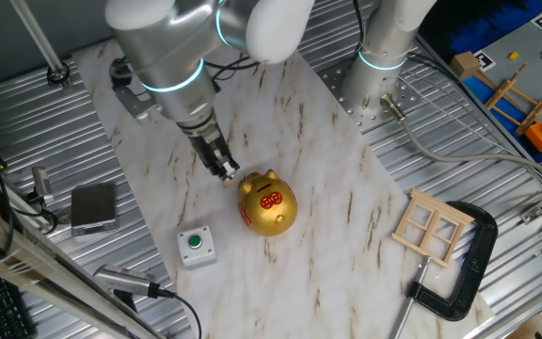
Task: Drop coins into a piggy bank
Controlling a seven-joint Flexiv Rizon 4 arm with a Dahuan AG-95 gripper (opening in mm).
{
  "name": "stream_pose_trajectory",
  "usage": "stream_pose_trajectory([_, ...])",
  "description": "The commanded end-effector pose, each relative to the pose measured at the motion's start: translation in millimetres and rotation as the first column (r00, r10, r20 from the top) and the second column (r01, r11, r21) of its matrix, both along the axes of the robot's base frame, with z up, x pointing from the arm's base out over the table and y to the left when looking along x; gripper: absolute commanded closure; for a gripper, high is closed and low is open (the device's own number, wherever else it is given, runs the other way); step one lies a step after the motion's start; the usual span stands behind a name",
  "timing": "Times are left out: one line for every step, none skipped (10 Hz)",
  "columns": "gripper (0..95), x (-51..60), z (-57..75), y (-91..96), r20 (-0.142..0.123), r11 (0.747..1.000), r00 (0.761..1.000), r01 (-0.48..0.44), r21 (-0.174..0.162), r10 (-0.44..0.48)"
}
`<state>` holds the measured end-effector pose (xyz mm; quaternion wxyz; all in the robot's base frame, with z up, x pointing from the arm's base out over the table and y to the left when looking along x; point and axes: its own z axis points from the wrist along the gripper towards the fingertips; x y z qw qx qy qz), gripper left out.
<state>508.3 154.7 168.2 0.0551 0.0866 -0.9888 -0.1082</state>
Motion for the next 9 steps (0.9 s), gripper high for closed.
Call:
stream_pose_trajectory([95.0,-11.2,-2.4,4.2,0.002,1.000,1.000,0.005,0.000,-0.005])
stream_pose_trajectory([95.0,-15.9,-4.1,5.2,0.003,1.000,1.000,0.007,0.000,-0.007])
stream_pose_trajectory([95.0,-20.5,-6.2,5.3,0.000,1.000,1.000,0.008,-0.001,-0.008])
stream_pose_trajectory([95.0,-25.7,-8.7,5.3,-0.001,1.000,1.000,0.009,-0.002,-0.009])
stream_pose_trajectory([95.0,-28.7,-10.0,5.4,-0.001,1.000,1.000,0.011,-0.002,-0.011])
stream_pose_trajectory([95.0,-32.1,-10.7,6.1,0.000,1.000,1.000,0.015,-0.001,-0.015])
stream_pose_trajectory([95.0,-34.2,-10.8,7.0,-0.001,1.000,1.000,0.018,-0.001,-0.018])
stream_pose_trajectory([95.0,-37.2,-11.8,7.8,-0.002,1.000,1.000,0.023,0.001,-0.023])
stream_pose_trajectory([95.0,-40.4,-13.2,8.8,-0.002,1.000,1.000,0.027,0.001,-0.027])
